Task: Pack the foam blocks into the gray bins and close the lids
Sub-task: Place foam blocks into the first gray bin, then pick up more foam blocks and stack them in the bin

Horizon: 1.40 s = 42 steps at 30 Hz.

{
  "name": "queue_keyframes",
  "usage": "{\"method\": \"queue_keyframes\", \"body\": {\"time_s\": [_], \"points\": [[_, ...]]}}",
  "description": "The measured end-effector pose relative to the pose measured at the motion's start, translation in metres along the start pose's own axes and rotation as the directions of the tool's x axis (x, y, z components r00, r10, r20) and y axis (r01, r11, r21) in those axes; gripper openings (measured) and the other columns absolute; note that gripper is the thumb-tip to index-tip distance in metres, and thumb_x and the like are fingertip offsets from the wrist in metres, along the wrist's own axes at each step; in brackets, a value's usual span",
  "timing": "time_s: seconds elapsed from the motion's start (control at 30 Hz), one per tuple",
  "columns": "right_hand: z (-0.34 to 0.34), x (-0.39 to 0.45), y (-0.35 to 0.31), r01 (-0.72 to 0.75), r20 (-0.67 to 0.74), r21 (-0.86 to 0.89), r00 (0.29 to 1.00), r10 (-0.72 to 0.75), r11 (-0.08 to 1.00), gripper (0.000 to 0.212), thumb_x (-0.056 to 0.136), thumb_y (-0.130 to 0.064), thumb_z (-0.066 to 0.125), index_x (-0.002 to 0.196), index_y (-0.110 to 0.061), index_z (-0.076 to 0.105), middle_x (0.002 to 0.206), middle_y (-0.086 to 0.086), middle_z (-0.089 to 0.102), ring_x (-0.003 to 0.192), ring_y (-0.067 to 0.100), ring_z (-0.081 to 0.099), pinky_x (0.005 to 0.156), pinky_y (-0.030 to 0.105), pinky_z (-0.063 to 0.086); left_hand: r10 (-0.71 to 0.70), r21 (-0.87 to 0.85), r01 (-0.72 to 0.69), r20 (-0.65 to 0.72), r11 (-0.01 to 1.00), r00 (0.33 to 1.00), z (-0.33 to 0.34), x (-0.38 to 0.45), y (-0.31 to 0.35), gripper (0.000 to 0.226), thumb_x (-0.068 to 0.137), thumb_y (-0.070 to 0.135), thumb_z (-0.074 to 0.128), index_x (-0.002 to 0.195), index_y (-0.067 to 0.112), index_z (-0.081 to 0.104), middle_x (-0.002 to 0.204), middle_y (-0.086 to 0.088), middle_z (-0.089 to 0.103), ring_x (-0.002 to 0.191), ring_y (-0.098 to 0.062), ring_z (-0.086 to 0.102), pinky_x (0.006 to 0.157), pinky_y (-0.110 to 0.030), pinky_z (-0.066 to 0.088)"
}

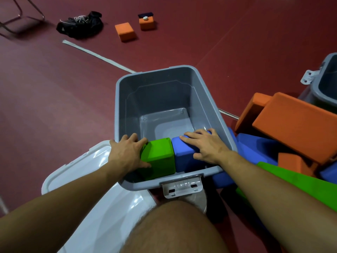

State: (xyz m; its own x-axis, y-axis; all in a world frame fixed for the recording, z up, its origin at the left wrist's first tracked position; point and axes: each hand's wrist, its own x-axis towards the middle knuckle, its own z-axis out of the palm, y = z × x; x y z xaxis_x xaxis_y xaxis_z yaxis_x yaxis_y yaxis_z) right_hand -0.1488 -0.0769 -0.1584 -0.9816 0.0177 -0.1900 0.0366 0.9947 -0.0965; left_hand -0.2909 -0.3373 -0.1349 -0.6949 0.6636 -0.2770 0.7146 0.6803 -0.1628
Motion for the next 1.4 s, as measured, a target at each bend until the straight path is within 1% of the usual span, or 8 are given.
{"method": "queue_keyframes", "body": {"time_s": [0.63, 0.83, 0.93, 1.07, 1.13, 1.17, 1.27, 1.4], "points": [[0.003, 0.005, 0.0, -0.05, 0.054, 0.103, 0.998, 0.045, 0.993, 0.083, 0.086, -0.027, 0.062, 0.153, -0.04, 0.014, 0.161, -0.012, 0.019, 0.148, 0.022, 0.014, 0.119, 0.057, 0.006, 0.003, 0.039, -0.005, 0.07, 0.999, 0.998, -0.002, 0.005, 0.006, 0.093, 0.062, 0.091, 0.049, 0.14, 0.048, 0.023, 0.13, 0.004, 0.046, 0.122, -0.028, 0.045, 0.096, -0.063, 0.037], [0.003, 0.004, -0.002, -0.069, 0.006, 0.19, 0.998, 0.069, 0.979, 0.083, 0.082, -0.023, 0.068, 0.152, -0.035, 0.025, 0.159, -0.009, 0.026, 0.149, 0.023, 0.016, 0.119, 0.058, 0.003, 0.007, 0.001, -0.007, 0.056, 1.0, 0.998, -0.002, 0.004, 0.004, 0.095, 0.059, 0.094, 0.048, 0.139, 0.047, 0.026, 0.13, 0.005, 0.047, 0.122, -0.027, 0.045, 0.098, -0.064, 0.037], [-0.003, -0.001, -0.002, -0.057, -0.024, 0.221, 0.998, 0.064, 0.974, 0.078, 0.08, -0.022, 0.071, 0.148, -0.029, 0.034, 0.154, -0.005, 0.036, 0.147, 0.024, 0.021, 0.119, 0.056, 0.008, -0.011, -0.04, 0.012, 0.042, 0.999, 0.999, -0.003, 0.003, 0.002, 0.102, 0.052, 0.099, 0.043, 0.138, 0.047, 0.032, 0.133, 0.007, 0.047, 0.124, -0.026, 0.043, 0.1, -0.064, 0.035], [-0.017, -0.011, 0.006, -0.04, -0.139, 0.229, 0.987, 0.074, 0.973, 0.074, 0.077, -0.031, 0.075, 0.144, -0.024, 0.044, 0.149, -0.002, 0.044, 0.14, 0.02, 0.035, 0.12, 0.045, 0.013, -0.039, -0.078, 0.037, -0.021, 0.996, 0.999, -0.023, 0.004, 0.014, 0.108, 0.05, 0.101, 0.041, 0.142, 0.045, 0.035, 0.14, 0.005, 0.045, 0.13, -0.027, 0.038, 0.104, -0.067, 0.03], [-0.031, -0.021, 0.015, -0.034, -0.22, 0.227, 0.972, 0.085, 0.973, 0.074, 0.074, -0.034, 0.078, 0.141, -0.02, 0.049, 0.146, 0.002, 0.048, 0.135, 0.021, 0.043, 0.117, 0.041, 0.021, -0.001, -0.063, -0.004, -0.068, 0.998, 0.998, -0.045, 0.01, 0.032, 0.108, 0.053, 0.1, 0.042, 0.144, 0.042, 0.036, 0.142, 0.004, 0.044, 0.132, -0.027, 0.038, 0.107, -0.067, 0.027], [-0.038, -0.027, 0.022, -0.038, -0.254, 0.213, 0.963, 0.093, 0.976, 0.075, 0.072, -0.035, 0.079, 0.139, -0.018, 0.052, 0.143, 0.004, 0.051, 0.131, 0.024, 0.047, 0.114, 0.04, 0.028, 0.031, -0.068, -0.038, -0.091, 0.997, 0.995, -0.057, 0.014, 0.044, 0.108, 0.053, 0.099, 0.043, 0.144, 0.041, 0.037, 0.141, 0.003, 0.045, 0.131, -0.027, 0.04, 0.107, -0.063, 0.031], [-0.062, -0.054, 0.051, -0.079, -0.36, 0.172, 0.923, 0.137, 0.982, 0.074, 0.066, -0.038, 0.079, 0.133, -0.014, 0.058, 0.132, 0.008, 0.06, 0.118, 0.03, 0.057, 0.104, 0.04, 0.042, 0.101, -0.16, -0.126, -0.156, 0.979, 0.983, -0.095, 0.031, 0.085, 0.108, 0.05, 0.098, 0.05, 0.14, 0.04, 0.041, 0.131, 0.004, 0.049, 0.118, -0.024, 0.048, 0.089, -0.047, 0.05], [-0.084, -0.106, 0.098, -0.212, -0.439, 0.164, 0.859, 0.263, 0.964, 0.077, 0.061, -0.038, 0.084, 0.129, -0.012, 0.06, 0.126, 0.012, 0.063, 0.112, 0.033, 0.061, 0.098, 0.043, 0.048, 0.225, -0.15, -0.263, -0.226, 0.953, 0.948, -0.142, 0.05, 0.148, 0.104, 0.05, 0.095, 0.056, 0.136, 0.039, 0.045, 0.124, 0.005, 0.052, 0.109, -0.025, 0.056, 0.081, -0.045, 0.053]]}}
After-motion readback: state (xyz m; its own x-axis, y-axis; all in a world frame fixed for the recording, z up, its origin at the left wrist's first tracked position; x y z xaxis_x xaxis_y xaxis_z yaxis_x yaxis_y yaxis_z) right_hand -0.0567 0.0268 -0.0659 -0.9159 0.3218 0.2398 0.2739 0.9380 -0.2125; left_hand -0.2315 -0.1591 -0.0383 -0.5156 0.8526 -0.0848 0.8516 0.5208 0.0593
